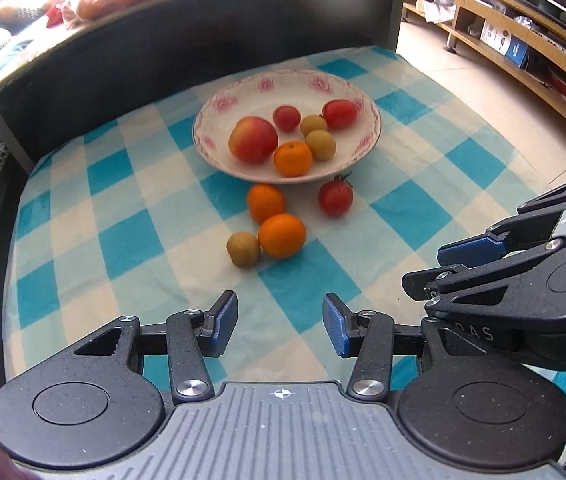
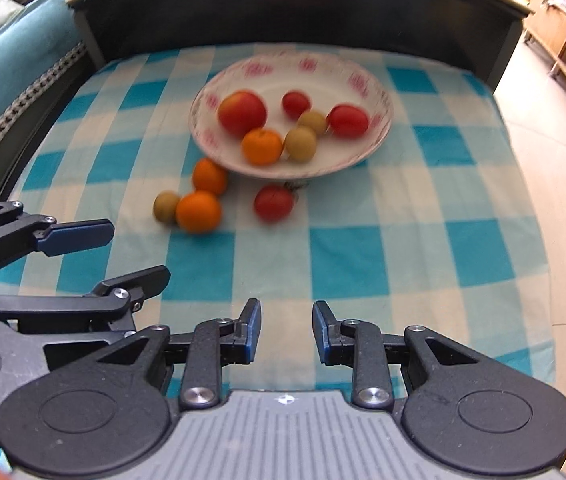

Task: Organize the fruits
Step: 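Withdraw both grippers from the bowl toward the remaining fruit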

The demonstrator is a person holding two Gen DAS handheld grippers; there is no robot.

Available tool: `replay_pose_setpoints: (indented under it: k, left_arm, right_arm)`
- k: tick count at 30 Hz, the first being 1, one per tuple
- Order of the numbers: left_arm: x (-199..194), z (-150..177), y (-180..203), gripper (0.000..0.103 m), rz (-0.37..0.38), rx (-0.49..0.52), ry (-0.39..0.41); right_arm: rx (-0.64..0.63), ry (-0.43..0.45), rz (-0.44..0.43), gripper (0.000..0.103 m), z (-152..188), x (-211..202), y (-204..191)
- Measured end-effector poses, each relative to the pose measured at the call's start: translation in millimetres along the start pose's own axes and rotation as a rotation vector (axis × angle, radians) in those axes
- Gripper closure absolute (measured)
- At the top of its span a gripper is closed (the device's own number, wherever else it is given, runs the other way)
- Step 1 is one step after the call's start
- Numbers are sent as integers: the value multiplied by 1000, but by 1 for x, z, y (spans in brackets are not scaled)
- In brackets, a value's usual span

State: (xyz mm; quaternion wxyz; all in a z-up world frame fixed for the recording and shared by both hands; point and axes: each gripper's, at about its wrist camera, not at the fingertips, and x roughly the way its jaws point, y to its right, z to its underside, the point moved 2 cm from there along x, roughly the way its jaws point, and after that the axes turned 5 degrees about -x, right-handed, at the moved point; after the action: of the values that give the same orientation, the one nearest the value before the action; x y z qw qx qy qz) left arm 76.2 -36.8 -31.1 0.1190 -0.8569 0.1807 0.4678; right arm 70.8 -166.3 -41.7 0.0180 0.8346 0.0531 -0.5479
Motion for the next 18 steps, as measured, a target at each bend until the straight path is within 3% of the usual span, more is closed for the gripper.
replay_pose_setpoints:
  k: [18]
  left_arm:
    - [-4, 36, -8, 49, 18, 28, -86]
  right_arm:
    - [-129, -103, -7, 72, 15, 7, -30]
